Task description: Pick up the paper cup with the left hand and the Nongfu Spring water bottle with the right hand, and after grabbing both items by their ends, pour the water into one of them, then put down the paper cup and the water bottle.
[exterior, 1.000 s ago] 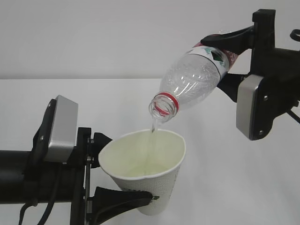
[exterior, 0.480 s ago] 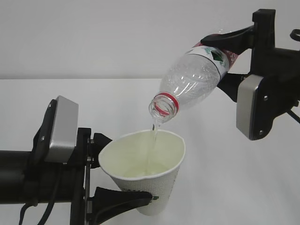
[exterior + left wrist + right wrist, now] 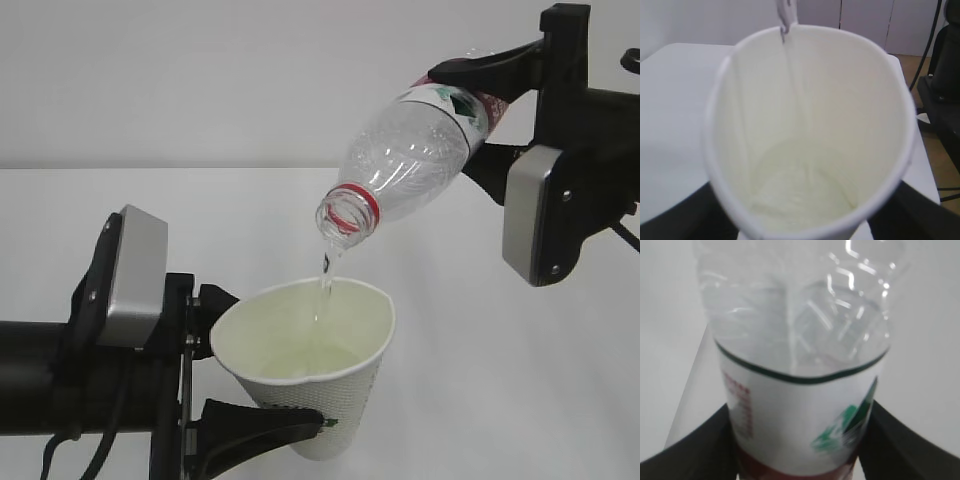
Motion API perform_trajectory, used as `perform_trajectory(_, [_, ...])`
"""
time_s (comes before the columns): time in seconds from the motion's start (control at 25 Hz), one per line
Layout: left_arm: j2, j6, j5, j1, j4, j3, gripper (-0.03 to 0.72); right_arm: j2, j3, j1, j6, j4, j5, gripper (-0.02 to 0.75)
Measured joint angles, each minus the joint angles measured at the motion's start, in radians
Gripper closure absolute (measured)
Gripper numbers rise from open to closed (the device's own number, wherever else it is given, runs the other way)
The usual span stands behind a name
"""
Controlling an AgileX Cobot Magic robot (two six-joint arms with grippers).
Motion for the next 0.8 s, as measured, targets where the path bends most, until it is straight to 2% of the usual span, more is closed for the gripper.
perform_trajectory(0.8, [0.0, 0.0, 0.002, 0.0, -0.002, 0.0, 0.176, 0.0, 0.0, 0.0, -0.001, 0.0, 0.0, 0.257])
